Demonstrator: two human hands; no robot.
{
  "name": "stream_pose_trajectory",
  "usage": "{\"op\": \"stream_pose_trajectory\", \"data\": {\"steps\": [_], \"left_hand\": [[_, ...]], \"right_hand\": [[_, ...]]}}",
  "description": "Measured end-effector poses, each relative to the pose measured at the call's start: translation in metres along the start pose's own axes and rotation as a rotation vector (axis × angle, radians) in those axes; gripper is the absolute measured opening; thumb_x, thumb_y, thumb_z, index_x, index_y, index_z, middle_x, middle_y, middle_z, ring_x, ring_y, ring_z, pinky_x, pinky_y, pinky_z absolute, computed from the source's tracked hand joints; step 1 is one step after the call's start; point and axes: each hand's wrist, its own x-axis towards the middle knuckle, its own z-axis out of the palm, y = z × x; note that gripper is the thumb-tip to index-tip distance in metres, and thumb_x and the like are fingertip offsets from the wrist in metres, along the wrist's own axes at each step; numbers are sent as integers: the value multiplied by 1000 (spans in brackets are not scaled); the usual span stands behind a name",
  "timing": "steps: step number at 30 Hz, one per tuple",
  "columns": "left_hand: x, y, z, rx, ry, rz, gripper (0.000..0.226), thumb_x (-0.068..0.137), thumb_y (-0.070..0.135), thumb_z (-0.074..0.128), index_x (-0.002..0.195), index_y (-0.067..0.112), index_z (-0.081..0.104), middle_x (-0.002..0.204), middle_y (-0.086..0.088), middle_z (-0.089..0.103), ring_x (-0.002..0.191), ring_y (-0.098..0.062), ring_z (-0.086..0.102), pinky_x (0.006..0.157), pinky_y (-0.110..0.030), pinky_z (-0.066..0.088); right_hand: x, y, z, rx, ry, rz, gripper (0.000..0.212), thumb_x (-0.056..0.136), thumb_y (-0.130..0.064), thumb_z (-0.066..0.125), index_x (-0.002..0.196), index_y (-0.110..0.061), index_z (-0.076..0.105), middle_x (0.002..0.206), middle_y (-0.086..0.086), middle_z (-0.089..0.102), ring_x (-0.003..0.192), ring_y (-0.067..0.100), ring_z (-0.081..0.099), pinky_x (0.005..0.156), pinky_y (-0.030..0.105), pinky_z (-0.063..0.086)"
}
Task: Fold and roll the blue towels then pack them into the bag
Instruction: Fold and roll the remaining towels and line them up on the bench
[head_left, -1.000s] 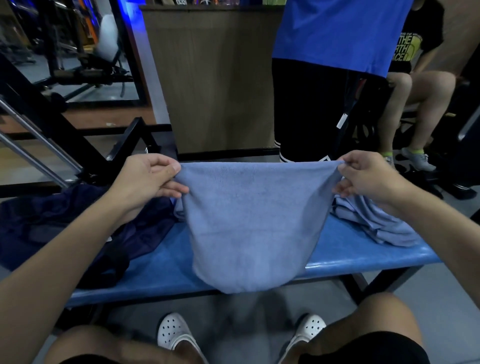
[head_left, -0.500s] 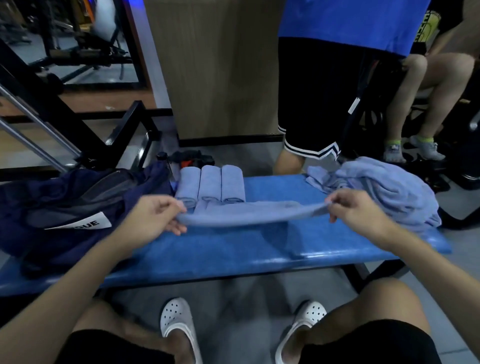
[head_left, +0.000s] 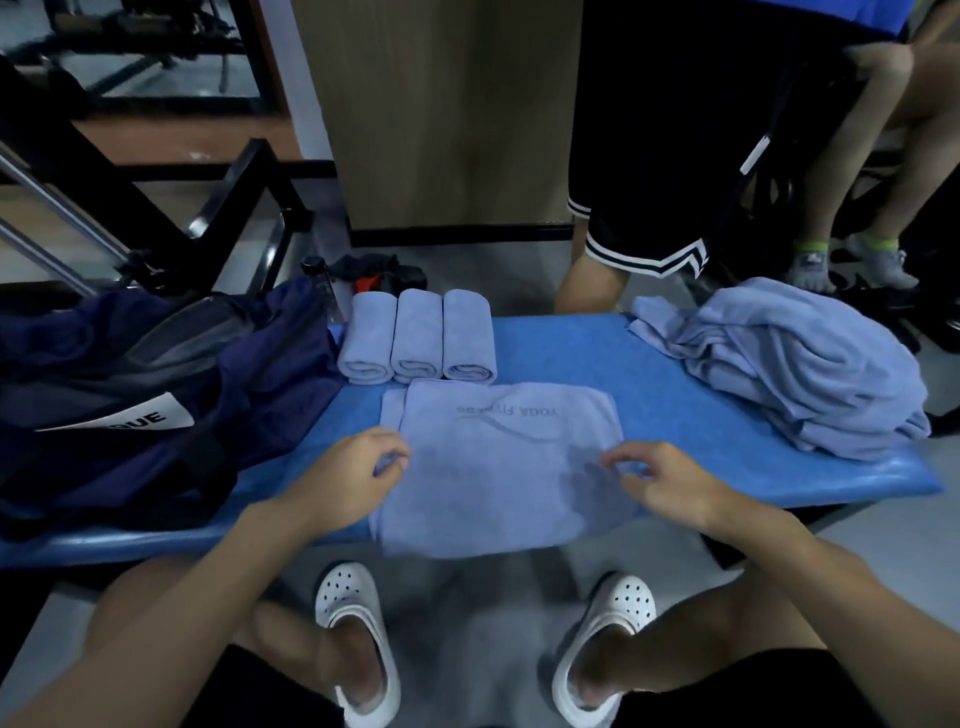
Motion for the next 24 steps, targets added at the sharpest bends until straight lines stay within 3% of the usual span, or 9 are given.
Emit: {"op": "stream_pose_trajectory", "data": {"steps": [2, 3, 5, 8, 11, 15, 17, 21, 24], "left_hand": [[14, 4, 11, 43, -23, -5, 38, 97, 34, 53, 126, 13, 65, 140, 0, 55, 128, -18, 52, 105, -26, 36], [21, 3, 15, 111, -35, -10, 40, 100, 30, 52, 137, 16, 57, 150, 3, 45, 138, -16, 42, 110, -28, 31], [32, -3, 21, 230, -51, -15, 43, 101, 33, 49, 143, 24, 49, 152, 9, 41, 141, -14, 37, 112, -36, 29], [47, -10, 21, 193, 87, -19, 29, 97, 36, 50, 123, 28, 63, 124, 11, 62, 118, -15, 57, 102, -41, 40], [66, -13, 15, 13, 273, -62, 15, 94, 28, 59, 105, 24, 68, 102, 8, 64, 100, -16, 63, 94, -47, 47], [90, -15, 19, -33, 346, -167, 17, 91, 29, 66, 103, 17, 67, 101, 1, 63, 91, -23, 60, 87, -46, 49], [97, -16, 24, -47, 352, -210, 17, 91, 32, 67, 97, 16, 66, 99, 2, 63, 89, -22, 60, 85, -42, 49], [108, -18, 28, -114, 377, -282, 14, 88, 33, 70, 88, 24, 60, 74, 10, 57, 72, -16, 56, 67, -31, 43], [111, -15, 30, -171, 389, -313, 16, 88, 28, 72, 79, 24, 59, 64, 8, 53, 61, -14, 51, 60, -32, 42]], "right_hand": [[14, -5, 9, -54, -10, -34, 33, 91, -9, 58, 123, -15, 63, 120, -8, 60, 112, 11, 55, 93, 18, 38], [21, -6, 13, -96, -7, -46, 36, 92, -13, 58, 129, -16, 59, 123, -8, 57, 114, 12, 54, 93, 18, 37], [35, -2, 20, -223, 27, -52, 37, 94, -22, 57, 130, -20, 57, 127, -7, 57, 116, 18, 55, 96, 29, 40], [52, 4, 24, -362, 107, -42, 24, 94, -29, 54, 116, -27, 63, 116, -7, 60, 113, 19, 53, 93, 38, 39], [72, 1, 21, -290, 246, -66, 16, 93, -24, 56, 105, -24, 66, 107, -4, 62, 106, 23, 54, 89, 39, 38], [95, 3, 17, -236, 373, -13, 32, 94, -18, 56, 126, -19, 58, 130, 0, 56, 121, 27, 47, 95, 42, 34], [101, 7, 17, -238, 386, 52, 35, 96, -21, 52, 132, -18, 53, 132, 2, 56, 122, 29, 47, 97, 44, 33], [112, 12, 13, -224, 403, 82, 28, 95, -18, 53, 122, -15, 59, 108, 4, 64, 108, 31, 55, 92, 47, 41], [116, 10, 11, -174, 388, 107, 31, 91, -16, 58, 122, -14, 60, 92, -1, 60, 97, 31, 57, 89, 51, 45]]}}
